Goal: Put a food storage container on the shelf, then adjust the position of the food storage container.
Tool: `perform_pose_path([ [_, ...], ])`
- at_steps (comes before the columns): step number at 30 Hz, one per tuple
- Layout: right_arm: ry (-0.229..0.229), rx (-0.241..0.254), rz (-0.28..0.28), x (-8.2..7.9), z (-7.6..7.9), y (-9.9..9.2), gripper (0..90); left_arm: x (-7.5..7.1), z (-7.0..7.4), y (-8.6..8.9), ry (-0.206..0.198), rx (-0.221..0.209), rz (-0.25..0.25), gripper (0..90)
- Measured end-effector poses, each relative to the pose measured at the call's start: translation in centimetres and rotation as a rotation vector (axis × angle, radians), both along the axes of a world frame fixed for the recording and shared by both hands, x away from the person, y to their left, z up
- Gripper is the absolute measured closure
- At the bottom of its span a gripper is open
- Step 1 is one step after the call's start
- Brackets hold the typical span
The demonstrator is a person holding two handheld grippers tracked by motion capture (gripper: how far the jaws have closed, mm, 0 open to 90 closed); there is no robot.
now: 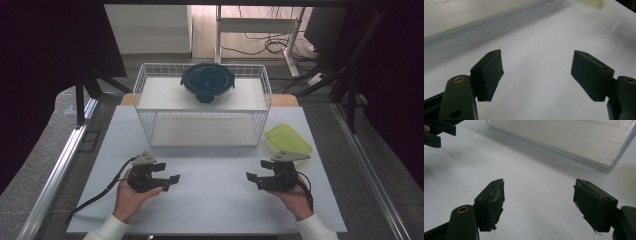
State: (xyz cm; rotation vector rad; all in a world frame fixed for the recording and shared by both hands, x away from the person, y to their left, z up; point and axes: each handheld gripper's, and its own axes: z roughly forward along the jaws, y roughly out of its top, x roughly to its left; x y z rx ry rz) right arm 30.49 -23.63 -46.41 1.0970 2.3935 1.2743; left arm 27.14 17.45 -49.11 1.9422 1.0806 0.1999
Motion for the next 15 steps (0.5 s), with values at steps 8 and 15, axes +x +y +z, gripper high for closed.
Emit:
perform_pose_path([
  [8, 0.004, 0.003, -0.007, 0.15, 0.21, -0.30, 28.0, -0.10, 0.14, 0.17, -0.013, 0.010, 0.004, 23.9],
  [15, 0.012, -0.016, -0.003, 0.39, 0.23, -0.38, 30.7, -0.29, -0.14, 0.02, -0.027, 0.017, 0.001, 23.3],
])
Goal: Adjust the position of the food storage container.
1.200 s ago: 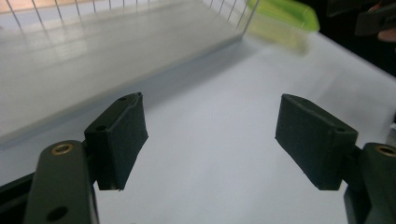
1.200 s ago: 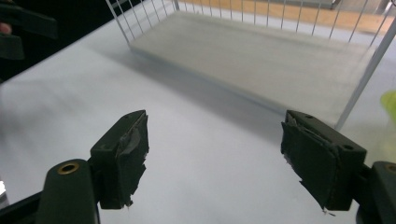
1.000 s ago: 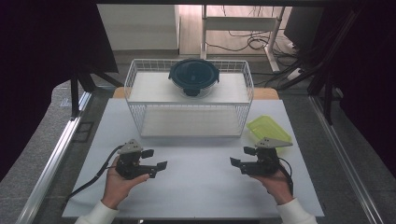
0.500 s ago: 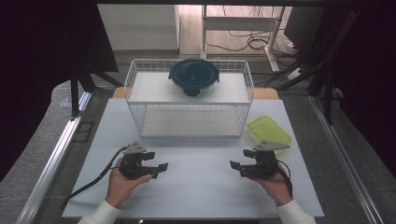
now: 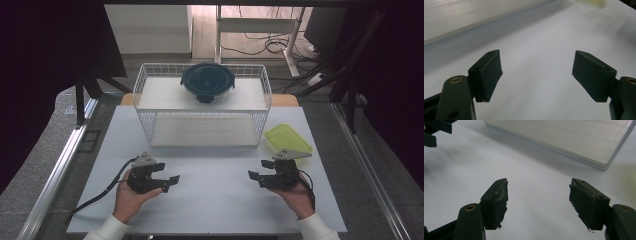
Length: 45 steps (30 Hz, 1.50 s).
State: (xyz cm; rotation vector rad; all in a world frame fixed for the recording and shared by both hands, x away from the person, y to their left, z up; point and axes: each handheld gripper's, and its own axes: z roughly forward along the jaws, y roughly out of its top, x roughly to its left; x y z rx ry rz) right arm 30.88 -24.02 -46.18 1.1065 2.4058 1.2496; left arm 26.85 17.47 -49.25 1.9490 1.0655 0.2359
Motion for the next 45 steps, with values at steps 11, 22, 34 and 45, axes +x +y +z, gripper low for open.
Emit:
perform_pose_path([
  [11, -0.002, -0.037, -0.014, 1.3, 1.0, -0.4, 39.2, 0.2, -1.0, 0.5, 0.004, 0.029, 0.003, 23.0],
  [22, 0.022, -0.043, -0.070, 4.2, 3.4, -2.9, 43.1, 0.2, -1.3, 0.3, 0.039, 0.003, 0.011, 22.7],
  [34, 0.074, -0.106, -0.178, 9.2, 4.7, -6.5, 47.2, 0.2, -1.5, 0.3, 0.059, 0.017, 0.010, 21.3],
  [45, 0.106, -0.125, -0.244, 13.4, 4.1, -7.7, 57.7, 0.3, -1.7, 0.1, 0.069, 0.020, 0.008, 21.2],
])
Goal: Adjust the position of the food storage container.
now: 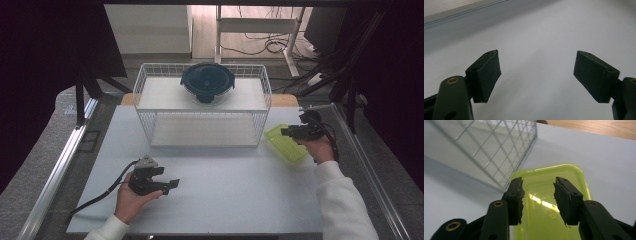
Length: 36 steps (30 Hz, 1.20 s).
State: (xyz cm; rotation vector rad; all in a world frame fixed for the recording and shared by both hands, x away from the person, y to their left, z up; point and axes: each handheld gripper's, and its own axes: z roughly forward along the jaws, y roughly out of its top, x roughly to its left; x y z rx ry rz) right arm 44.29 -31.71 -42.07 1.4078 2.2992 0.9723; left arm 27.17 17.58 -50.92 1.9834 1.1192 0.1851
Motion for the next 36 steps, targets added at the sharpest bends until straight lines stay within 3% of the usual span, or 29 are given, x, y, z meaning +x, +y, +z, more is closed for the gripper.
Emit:
perform_pose_path([
  [6, -0.003, 0.001, -0.021, 1.6, -0.2, -0.4, 67.3, 0.1, -0.2, -0.1, 0.012, 0.000, -0.005, 21.2],
  [13, 0.016, -0.011, -0.016, 3.5, 0.0, 0.1, 87.5, 0.2, -0.3, -0.1, 0.015, -0.002, -0.008, 21.0],
  [19, 0.038, -0.054, -0.006, 5.8, -0.9, 1.0, 88.5, 0.2, -0.2, -0.1, 0.013, -0.003, -0.007, 21.0],
  [25, 0.078, -0.066, -0.001, 8.1, -1.9, 2.7, 88.5, 0.3, -0.2, 0.0, 0.011, -0.001, -0.004, 21.0],
  [28, 0.087, -0.099, 0.001, 9.0, -2.4, 3.6, 88.5, 0.3, -0.2, 0.0, 0.011, -0.002, -0.004, 21.0],
  [31, 0.127, -0.136, 0.002, 9.8, -3.1, 4.2, 88.5, 0.4, -0.2, 0.1, 0.012, 0.000, -0.006, 21.0],
  [33, 0.142, -0.140, -0.011, 10.1, -3.4, 4.2, 88.5, 0.4, -0.2, 0.1, 0.026, -0.032, -0.017, 21.0],
  [34, 0.146, -0.144, -0.016, 10.1, -3.5, 4.2, 88.5, 0.5, -0.1, 0.1, 0.039, -0.071, -0.024, 21.0],
  [36, 0.152, -0.161, -0.017, 10.1, -3.8, 4.1, 88.5, 0.5, -0.1, 0.1, 0.041, -0.095, -0.029, 21.2],
])
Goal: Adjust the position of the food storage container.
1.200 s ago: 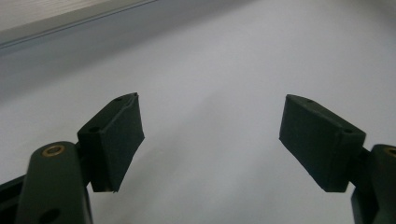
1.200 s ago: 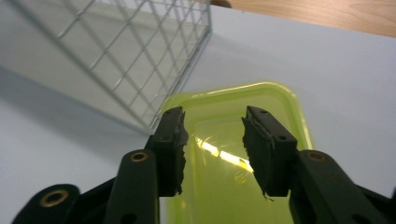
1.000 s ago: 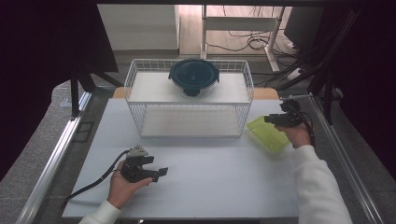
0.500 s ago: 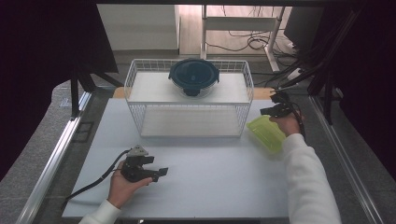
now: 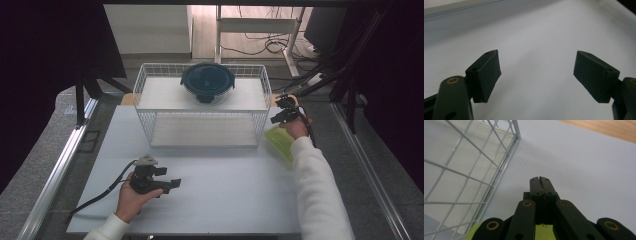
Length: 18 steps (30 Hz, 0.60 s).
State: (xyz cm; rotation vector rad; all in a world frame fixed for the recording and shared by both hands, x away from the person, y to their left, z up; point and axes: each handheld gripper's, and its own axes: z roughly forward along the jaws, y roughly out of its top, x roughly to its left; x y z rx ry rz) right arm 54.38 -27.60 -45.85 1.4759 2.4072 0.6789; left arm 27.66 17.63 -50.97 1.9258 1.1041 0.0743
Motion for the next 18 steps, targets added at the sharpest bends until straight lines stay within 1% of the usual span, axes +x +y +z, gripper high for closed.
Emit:
perform_pose_path([
  [1, 0.004, -0.008, -0.007, 0.0, -0.1, 0.0, 88.6, 0.0, 0.0, 0.0, 0.002, -0.004, 0.000, 21.2],
  [2, 0.013, -0.023, -0.004, -0.1, -0.1, -0.1, 88.6, 0.0, -0.1, 0.0, 0.002, 0.003, 0.002, 21.2],
  [3, 0.026, -0.023, -0.003, -0.1, -0.1, -0.1, 88.6, 0.0, -0.1, 0.0, 0.001, 0.008, 0.002, 21.2],
  [5, 0.027, -0.022, -0.011, -0.3, 0.0, -0.3, 88.6, 0.0, -0.1, 0.0, -0.001, 0.015, 0.006, 21.2],
  [7, 0.033, -0.036, -0.002, -0.5, 0.0, -0.5, 88.6, 0.0, -0.1, 0.0, -0.001, 0.020, 0.008, 21.2],
  [9, 0.038, -0.039, -0.007, -0.8, 0.1, -0.6, 88.6, 0.0, -0.2, 0.0, -0.002, 0.027, 0.010, 21.2],
  [11, 0.040, -0.032, -0.015, -1.3, 0.0, -0.8, 88.7, 0.0, -0.2, 0.0, -0.001, 0.031, 0.012, 21.2],
  [12, 0.048, -0.030, -0.026, -1.5, -0.1, -0.8, 88.7, 0.0, -0.3, 0.0, 0.000, 0.033, 0.011, 21.2],
  [13, 0.053, -0.036, -0.007, -1.8, -0.1, -1.0, 88.7, 0.0, -0.3, -0.1, -0.001, 0.034, 0.011, 21.2],
  [14, 0.050, -0.037, -0.020, -2.2, -0.2, -1.0, 88.7, 0.0, -0.3, -0.1, -0.001, 0.035, 0.010, 21.3],
  [16, 0.065, -0.033, -0.016, -2.8, -0.4, -1.3, 88.7, 0.0, -0.3, 0.0, -0.001, 0.038, 0.009, 21.3],
  [17, 0.062, -0.035, -0.012, -3.2, -0.6, -1.4, 88.7, 0.0, -0.3, 0.0, -0.002, 0.041, 0.009, 21.3],
  [18, 0.069, -0.035, -0.010, -3.7, -0.7, -1.6, 88.7, -0.1, -0.3, 0.0, -0.003, 0.041, 0.009, 21.3],
])
